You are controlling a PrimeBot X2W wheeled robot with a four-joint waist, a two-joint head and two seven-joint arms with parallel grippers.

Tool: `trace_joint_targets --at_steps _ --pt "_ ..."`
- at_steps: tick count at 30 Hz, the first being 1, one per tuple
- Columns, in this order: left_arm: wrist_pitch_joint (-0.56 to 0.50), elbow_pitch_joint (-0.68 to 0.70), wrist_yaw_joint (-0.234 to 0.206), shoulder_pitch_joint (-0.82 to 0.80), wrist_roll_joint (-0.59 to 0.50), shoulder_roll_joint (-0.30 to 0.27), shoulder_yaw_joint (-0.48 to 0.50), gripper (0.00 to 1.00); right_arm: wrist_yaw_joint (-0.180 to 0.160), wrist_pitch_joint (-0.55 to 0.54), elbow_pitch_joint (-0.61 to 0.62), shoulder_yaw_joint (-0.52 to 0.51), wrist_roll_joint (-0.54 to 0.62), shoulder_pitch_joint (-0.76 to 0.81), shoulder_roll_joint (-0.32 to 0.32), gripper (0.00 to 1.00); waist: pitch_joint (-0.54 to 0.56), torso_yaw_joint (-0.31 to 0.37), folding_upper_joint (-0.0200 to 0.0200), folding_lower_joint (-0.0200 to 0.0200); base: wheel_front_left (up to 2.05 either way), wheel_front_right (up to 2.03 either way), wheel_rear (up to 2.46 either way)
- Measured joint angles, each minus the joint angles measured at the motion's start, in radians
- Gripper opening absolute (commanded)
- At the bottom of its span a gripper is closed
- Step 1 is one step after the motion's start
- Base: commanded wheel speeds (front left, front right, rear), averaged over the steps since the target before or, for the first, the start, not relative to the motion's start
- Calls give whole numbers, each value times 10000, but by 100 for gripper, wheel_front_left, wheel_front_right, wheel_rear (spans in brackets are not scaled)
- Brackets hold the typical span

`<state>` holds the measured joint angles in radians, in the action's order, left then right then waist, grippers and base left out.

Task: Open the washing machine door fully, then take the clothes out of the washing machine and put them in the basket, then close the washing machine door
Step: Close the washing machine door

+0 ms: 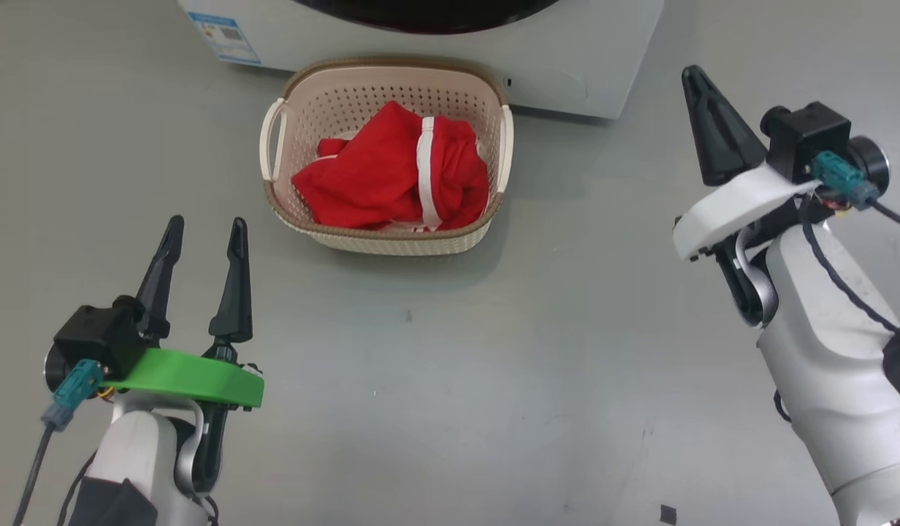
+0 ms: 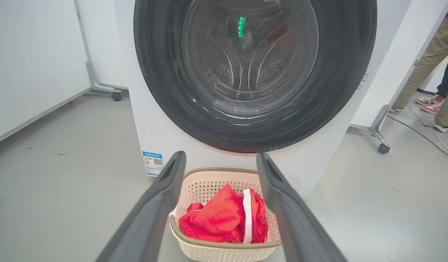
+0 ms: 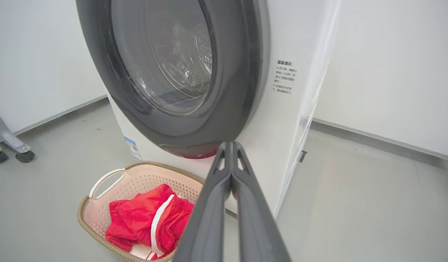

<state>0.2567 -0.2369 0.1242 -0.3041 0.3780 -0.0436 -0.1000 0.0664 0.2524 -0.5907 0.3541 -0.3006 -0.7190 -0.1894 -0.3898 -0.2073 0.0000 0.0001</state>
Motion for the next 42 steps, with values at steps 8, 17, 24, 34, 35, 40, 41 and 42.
trace_joint_targets --at_steps 8,17,24,34,35,40,41,42 --pt "0 -171 0 939 -12 -63 13 100 -397 0 736 -633 -290 1655 140 0 1296 804 0 -1 0 0 0" --pt "0 -136 0 1467 -15 -86 23 100 -692 0 1712 -897 -161 2925 311 0 2204 1560 0 -1 0 0 0" --pt "0 -94 0 1725 -17 -104 44 100 -802 0 2343 -1106 -163 3757 443 70 2591 2031 0 -1 0 0 0" --pt "0 105 0 1832 -13 -98 109 100 -1112 0 2984 -1294 29 4892 495 100 2644 2264 0 -1 0 0 0" --pt "0 105 0 1833 -13 -98 105 100 -1129 0 3057 -1317 29 4929 518 100 2624 2276 0 -1 0 0 0" --pt "0 109 2 1839 -13 -92 94 100 -1133 0 3292 -1457 46 5151 529 100 2575 2294 0 -1 0 0 0" --pt "0 109 2 1843 -13 -92 96 100 -1135 0 3346 -1475 48 5200 531 100 2569 2294 0 -1 0 0 0" --pt "0 109 0 1848 -13 -90 98 100 -1135 0 3392 -1494 61 5243 533 100 2565 2293 0 -1 0 0 0"
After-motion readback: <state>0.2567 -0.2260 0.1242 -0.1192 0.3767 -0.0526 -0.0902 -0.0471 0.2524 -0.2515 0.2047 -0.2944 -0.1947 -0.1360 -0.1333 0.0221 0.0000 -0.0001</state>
